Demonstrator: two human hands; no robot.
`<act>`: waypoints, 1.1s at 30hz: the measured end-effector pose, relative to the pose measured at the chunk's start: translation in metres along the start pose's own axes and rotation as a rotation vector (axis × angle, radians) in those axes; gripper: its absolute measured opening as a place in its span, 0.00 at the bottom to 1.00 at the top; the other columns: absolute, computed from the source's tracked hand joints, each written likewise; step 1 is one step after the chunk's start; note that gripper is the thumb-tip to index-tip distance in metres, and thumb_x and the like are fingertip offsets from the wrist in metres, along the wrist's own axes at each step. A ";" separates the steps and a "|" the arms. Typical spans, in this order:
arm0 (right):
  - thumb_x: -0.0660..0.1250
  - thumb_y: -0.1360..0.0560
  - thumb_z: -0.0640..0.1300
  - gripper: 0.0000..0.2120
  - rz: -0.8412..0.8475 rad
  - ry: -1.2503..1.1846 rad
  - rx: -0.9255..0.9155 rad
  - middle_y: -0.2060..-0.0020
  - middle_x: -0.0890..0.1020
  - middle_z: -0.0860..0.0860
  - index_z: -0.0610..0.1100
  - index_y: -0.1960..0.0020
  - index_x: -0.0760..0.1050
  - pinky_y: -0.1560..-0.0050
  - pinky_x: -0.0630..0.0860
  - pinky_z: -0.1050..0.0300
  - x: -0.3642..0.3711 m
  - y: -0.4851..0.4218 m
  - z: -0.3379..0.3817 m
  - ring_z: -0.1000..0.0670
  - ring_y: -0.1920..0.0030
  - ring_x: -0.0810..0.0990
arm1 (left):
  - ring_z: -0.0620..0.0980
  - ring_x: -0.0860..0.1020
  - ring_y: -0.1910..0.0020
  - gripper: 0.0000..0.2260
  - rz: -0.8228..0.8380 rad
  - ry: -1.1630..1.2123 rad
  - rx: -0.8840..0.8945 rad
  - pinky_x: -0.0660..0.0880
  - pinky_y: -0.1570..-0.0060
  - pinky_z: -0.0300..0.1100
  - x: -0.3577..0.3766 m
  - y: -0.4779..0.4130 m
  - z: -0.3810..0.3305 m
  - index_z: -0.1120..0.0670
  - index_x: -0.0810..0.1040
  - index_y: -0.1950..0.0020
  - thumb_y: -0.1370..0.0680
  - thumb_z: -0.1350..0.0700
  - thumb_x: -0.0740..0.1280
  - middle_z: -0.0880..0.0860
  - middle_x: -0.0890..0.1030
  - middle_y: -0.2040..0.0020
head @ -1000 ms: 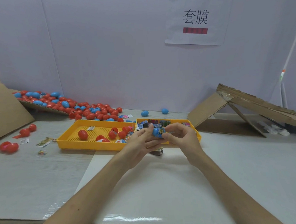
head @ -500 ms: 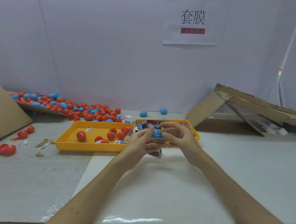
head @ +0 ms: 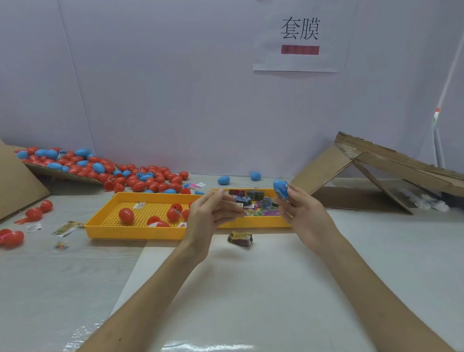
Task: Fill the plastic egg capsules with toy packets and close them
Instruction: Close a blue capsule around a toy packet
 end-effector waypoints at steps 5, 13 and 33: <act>0.69 0.22 0.41 0.07 -0.003 0.163 0.174 0.54 0.85 0.47 0.40 0.45 0.80 0.60 0.81 0.60 0.003 -0.003 -0.017 0.50 0.60 0.86 | 0.57 0.85 0.57 0.15 -0.034 0.025 0.024 0.81 0.55 0.44 -0.003 0.000 -0.004 0.59 0.81 0.55 0.16 0.55 0.59 0.60 0.85 0.59; 0.68 0.21 0.40 0.12 0.005 0.309 0.194 0.53 0.85 0.43 0.37 0.38 0.76 0.59 0.81 0.61 0.016 -0.037 0.018 0.50 0.57 0.85 | 0.55 0.84 0.61 0.14 -0.050 -0.117 0.120 0.79 0.63 0.40 -0.004 -0.001 0.000 0.59 0.81 0.57 0.16 0.58 0.61 0.61 0.84 0.60; 0.64 0.23 0.30 0.16 0.003 0.889 -0.417 0.69 0.82 0.54 0.47 0.58 0.83 0.66 0.76 0.61 0.009 -0.009 -0.028 0.54 0.69 0.78 | 0.45 0.82 0.54 0.09 -0.219 -0.783 0.401 0.78 0.55 0.39 -0.012 -0.003 0.005 0.51 0.81 0.51 0.19 0.62 0.65 0.46 0.84 0.56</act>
Point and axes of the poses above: each hand's wrist, its own y-axis away from the middle knuckle, its own x-axis out of the palm, z = x × y, the point moved 1 cm from there along -y, towards the middle knuckle
